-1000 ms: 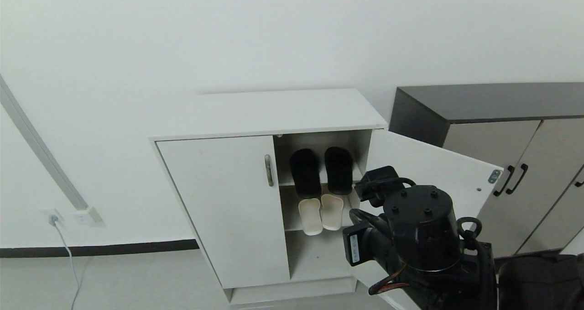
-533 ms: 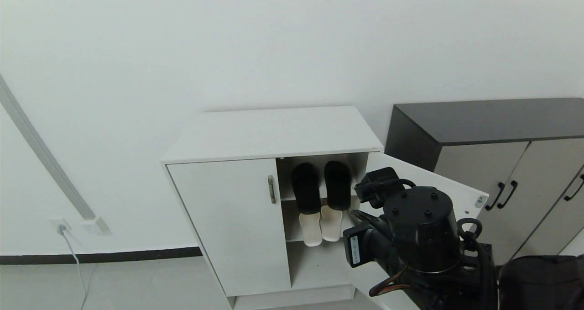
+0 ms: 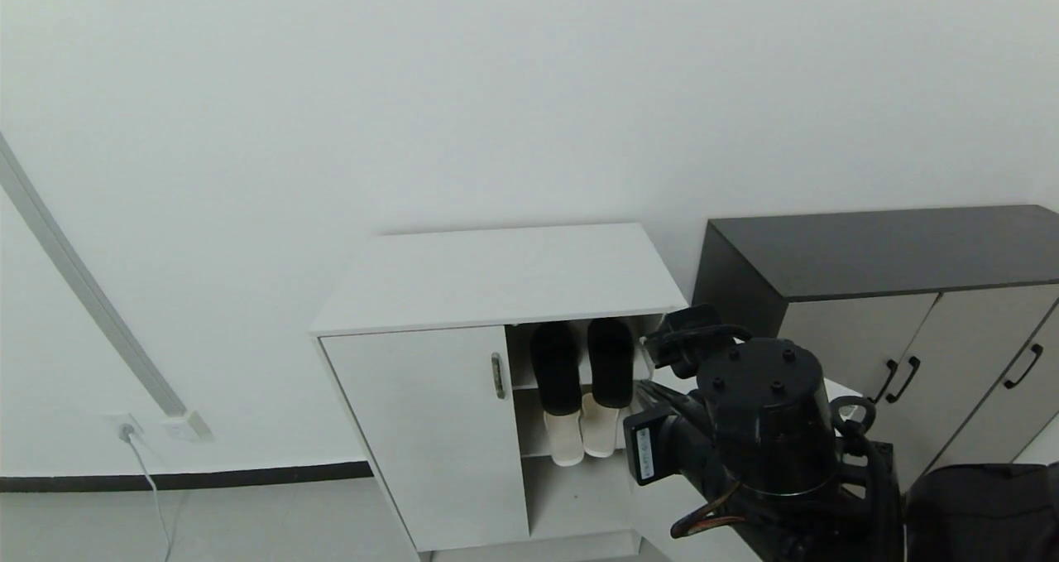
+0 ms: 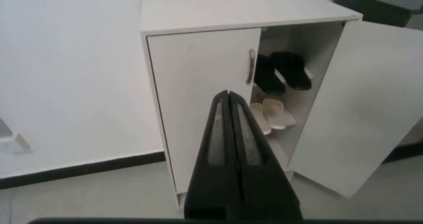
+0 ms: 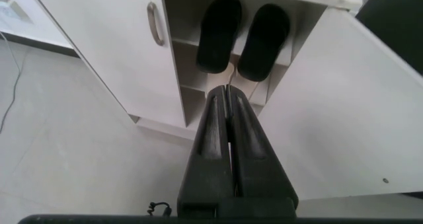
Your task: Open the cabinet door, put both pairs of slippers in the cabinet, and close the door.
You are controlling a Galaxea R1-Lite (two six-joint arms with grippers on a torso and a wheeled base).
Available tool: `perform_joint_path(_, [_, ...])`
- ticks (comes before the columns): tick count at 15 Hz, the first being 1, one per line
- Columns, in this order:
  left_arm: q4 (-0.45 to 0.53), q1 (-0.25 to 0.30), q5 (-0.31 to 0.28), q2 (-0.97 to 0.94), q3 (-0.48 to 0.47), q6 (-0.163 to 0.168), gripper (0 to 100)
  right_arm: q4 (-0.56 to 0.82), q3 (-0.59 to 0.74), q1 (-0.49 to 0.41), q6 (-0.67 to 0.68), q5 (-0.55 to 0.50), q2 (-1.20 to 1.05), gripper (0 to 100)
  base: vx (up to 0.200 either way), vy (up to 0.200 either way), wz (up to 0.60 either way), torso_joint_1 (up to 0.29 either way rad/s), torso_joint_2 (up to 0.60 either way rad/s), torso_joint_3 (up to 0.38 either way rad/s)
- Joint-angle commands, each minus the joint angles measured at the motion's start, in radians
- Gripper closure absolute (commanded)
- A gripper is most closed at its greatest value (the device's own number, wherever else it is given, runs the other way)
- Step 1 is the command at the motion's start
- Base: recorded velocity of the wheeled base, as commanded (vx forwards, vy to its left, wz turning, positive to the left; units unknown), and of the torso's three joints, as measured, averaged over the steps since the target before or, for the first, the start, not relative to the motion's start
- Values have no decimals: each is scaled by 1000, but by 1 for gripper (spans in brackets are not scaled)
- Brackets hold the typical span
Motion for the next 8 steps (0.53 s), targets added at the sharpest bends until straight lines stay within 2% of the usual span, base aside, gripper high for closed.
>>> perform_joint_path(1, [0,0,0,1,0,0,100,-1,0,0,0,0,-2,100,0,0,0,188,-398,-217])
perform_joint_path(4, [0,0,0,1,0,1,100,-16,0,-5,-2,0,-6,100,0,0,0,136,-307,-167])
perform_joint_path(8, [0,0,0,1,0,0,100,-19,6,-14,-14,6,-2,100,0,0,0,0,0,0])
